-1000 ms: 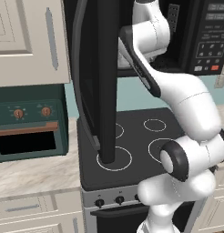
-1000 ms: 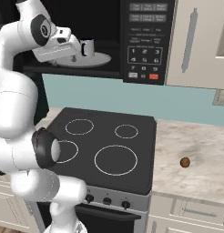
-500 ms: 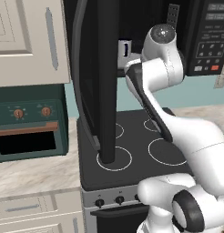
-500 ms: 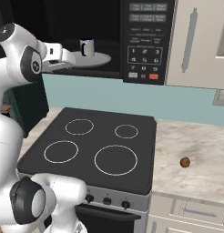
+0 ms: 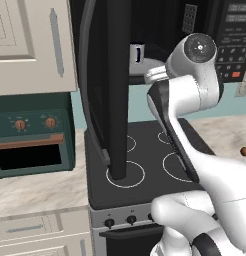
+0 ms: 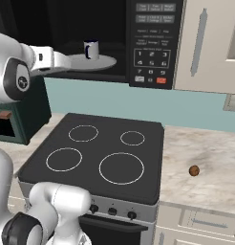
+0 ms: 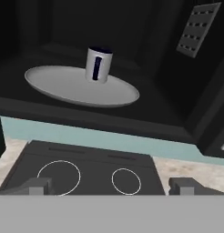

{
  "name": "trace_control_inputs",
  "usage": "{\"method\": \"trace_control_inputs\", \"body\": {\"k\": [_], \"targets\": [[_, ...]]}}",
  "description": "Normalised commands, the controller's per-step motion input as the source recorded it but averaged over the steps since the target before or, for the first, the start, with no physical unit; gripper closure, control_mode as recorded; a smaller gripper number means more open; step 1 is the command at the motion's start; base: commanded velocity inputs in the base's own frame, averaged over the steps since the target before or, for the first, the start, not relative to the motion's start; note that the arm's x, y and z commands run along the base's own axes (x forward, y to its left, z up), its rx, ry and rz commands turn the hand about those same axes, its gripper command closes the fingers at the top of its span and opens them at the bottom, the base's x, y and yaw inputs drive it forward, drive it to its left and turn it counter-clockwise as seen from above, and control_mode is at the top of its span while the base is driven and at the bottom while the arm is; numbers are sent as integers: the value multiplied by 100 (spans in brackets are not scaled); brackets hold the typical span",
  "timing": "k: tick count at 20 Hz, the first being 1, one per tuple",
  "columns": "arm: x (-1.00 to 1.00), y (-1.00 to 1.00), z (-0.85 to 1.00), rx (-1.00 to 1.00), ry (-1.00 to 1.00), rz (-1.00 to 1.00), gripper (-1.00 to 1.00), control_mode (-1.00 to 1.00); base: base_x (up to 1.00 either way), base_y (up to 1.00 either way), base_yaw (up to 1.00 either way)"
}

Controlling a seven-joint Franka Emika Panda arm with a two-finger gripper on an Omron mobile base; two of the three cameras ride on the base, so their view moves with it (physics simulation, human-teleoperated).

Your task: Pick the mug from the counter and place it inside the microwave. Then close the microwave.

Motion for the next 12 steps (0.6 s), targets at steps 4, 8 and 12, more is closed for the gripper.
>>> {"method": "trace_control_inputs", "body": {"k": [4, 8, 12], "targets": [[-47, 0, 32, 1, 0, 1, -100, -100, 0, 0, 0], [-46, 0, 19, 2, 0, 2, -100, -100, 0, 0, 0], [-55, 0, 1, 2, -2, 2, -100, -100, 0, 0, 0]]}}
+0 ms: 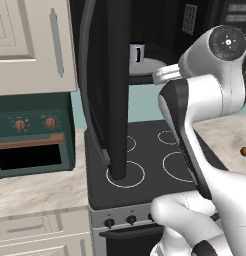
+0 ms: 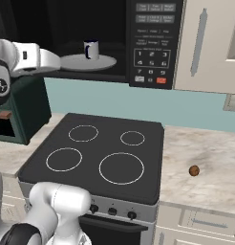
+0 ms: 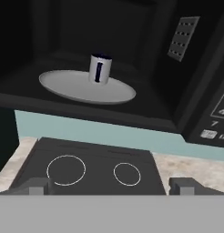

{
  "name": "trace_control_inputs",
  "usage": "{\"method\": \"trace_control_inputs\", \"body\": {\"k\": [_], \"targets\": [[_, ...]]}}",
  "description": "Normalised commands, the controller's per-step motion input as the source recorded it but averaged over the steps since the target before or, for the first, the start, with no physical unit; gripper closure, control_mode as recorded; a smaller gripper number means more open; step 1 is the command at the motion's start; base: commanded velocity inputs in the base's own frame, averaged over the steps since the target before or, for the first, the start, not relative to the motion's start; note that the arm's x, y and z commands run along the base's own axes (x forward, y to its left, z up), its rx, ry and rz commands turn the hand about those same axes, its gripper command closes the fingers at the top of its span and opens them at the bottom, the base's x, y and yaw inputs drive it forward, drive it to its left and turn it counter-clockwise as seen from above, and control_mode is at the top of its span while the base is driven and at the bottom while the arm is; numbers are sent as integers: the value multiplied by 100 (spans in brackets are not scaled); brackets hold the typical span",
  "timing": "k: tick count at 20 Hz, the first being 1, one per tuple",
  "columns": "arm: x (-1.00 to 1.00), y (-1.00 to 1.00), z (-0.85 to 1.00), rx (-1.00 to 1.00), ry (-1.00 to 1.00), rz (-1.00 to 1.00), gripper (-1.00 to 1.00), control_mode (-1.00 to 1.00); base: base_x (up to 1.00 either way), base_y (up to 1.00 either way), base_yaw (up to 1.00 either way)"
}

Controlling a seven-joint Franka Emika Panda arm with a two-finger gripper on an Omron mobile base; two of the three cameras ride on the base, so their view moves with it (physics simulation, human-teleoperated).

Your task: Pick the mug from the counter and place it inside the microwave. Then close the microwave.

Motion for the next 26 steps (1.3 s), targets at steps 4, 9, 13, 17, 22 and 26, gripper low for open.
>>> {"method": "trace_control_inputs", "body": {"k": [4, 9, 13, 17, 22, 26], "targets": [[-78, 0, 20, 2, -7, 2, -100, -100, 0, 0, 0], [-80, 1, 24, 0, -11, 1, -100, -100, 0, 0, 0], [-72, 0, 25, 2, -14, 0, -100, -100, 0, 0, 0], [-71, 0, 23, 2, -11, 0, -100, -100, 0, 0, 0], [-75, 0, 15, 2, -12, 0, -100, -100, 0, 0, 0], [-49, 2, 6, 0, -13, 0, -100, -100, 0, 0, 0]]}}
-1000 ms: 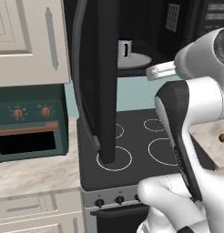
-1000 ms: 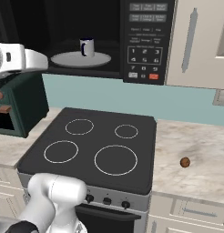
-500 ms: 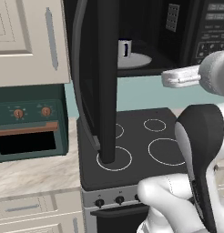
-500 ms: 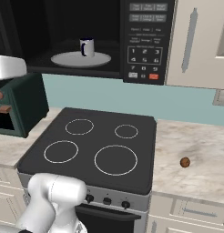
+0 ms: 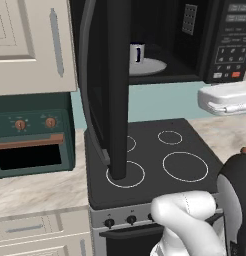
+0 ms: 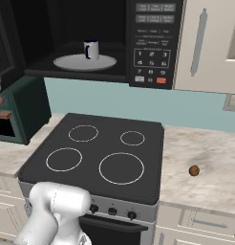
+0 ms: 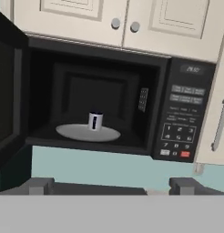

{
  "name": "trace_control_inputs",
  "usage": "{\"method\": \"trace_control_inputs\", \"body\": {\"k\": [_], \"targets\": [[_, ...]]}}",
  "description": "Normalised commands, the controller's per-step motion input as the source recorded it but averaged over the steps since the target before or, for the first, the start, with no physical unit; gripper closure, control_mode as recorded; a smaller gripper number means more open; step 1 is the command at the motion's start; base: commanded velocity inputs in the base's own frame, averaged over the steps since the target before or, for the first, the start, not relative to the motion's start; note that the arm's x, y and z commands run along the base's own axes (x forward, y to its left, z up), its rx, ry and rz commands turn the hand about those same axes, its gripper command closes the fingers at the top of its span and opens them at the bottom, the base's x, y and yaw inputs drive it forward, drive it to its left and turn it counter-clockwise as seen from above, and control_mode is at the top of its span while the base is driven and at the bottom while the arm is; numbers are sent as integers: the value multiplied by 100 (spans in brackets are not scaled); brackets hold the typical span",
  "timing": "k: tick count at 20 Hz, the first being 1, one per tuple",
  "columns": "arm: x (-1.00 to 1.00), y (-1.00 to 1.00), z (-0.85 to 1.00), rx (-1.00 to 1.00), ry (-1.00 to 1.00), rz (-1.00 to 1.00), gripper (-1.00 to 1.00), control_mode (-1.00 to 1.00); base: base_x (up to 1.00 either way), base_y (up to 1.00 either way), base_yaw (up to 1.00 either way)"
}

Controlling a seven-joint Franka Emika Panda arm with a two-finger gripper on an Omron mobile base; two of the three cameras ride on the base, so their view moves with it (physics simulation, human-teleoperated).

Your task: Pick the mug from the counter and place it inside the microwave. Then close the microwave.

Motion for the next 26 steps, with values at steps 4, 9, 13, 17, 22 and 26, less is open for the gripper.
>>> {"method": "trace_control_inputs", "body": {"k": [4, 9, 13, 17, 22, 26], "targets": [[-45, 1, 1, 0, -12, 0, -100, -100, 0, 0, 0], [-44, 11, 0, 0, -15, 0, -100, -100, 0, 0, 0], [-47, 7, 0, 0, -16, 0, -100, -100, 0, 0, 0], [-51, 14, 4, 0, -18, 0, -100, -100, 0, 0, 0], [-48, 6, 0, 0, -18, 0, -100, -100, 0, 0, 0], [-32, 16, 1, 0, -12, 0, -100, -100, 0, 0, 0]]}}
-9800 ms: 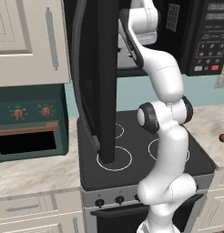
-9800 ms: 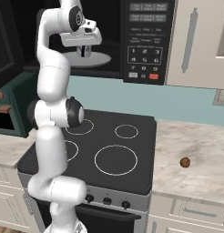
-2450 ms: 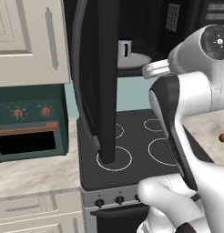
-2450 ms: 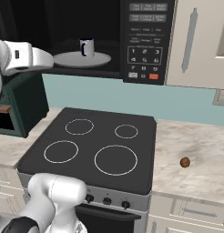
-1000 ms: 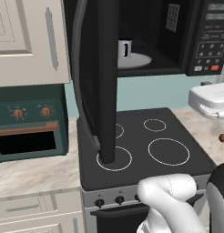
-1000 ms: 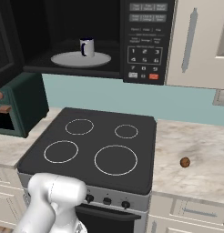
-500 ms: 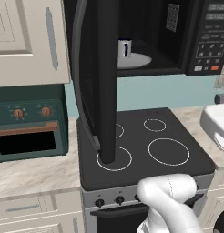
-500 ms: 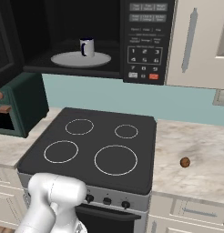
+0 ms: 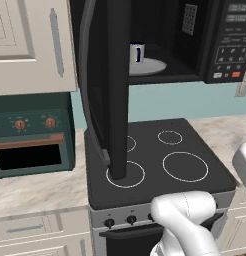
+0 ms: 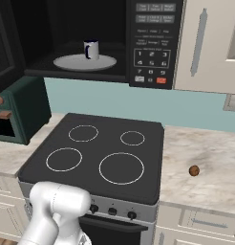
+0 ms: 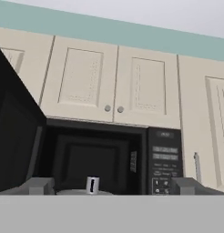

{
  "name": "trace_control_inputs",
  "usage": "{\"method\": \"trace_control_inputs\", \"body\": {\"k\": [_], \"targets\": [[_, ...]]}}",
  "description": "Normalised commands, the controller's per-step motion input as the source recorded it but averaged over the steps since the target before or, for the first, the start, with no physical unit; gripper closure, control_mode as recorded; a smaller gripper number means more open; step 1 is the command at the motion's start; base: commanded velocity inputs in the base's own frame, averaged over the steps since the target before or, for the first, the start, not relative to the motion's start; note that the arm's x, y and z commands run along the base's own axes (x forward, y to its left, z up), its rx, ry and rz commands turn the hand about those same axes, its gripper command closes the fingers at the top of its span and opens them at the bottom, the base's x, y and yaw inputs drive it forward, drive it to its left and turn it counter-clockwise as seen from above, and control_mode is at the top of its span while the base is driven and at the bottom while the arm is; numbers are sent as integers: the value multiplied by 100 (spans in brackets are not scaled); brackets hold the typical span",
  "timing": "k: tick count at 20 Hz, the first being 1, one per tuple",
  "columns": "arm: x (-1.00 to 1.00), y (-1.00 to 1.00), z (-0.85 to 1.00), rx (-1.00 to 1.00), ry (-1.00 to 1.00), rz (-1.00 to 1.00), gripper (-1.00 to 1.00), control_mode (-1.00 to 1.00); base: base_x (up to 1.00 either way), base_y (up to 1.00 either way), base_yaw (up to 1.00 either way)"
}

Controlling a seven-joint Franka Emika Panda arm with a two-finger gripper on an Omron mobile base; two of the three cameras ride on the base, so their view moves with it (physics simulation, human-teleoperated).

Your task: Pick the mug from the counter and place it inside the microwave. Then close the microwave.

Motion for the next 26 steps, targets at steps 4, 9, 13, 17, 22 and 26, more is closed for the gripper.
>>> {"method": "trace_control_inputs", "body": {"k": [4, 9, 13, 17, 22, 26], "targets": [[-28, 19, 0, 0, -11, 0, -100, -100, 0, 0, 0], [-24, 30, 0, 0, -2, 0, -100, -100, 0, 0, 0], [-12, 40, -9, 0, 0, -5, -100, -100, 0, 0, 0], [-2, 35, -7, 0, 3, -8, -100, -100, 0, 0, 0], [0, 38, -1, 0, 5, -8, -100, -100, 0, 0, 0], [0, 38, 0, 0, 5, -11, -100, -100, 0, 0, 0]]}}
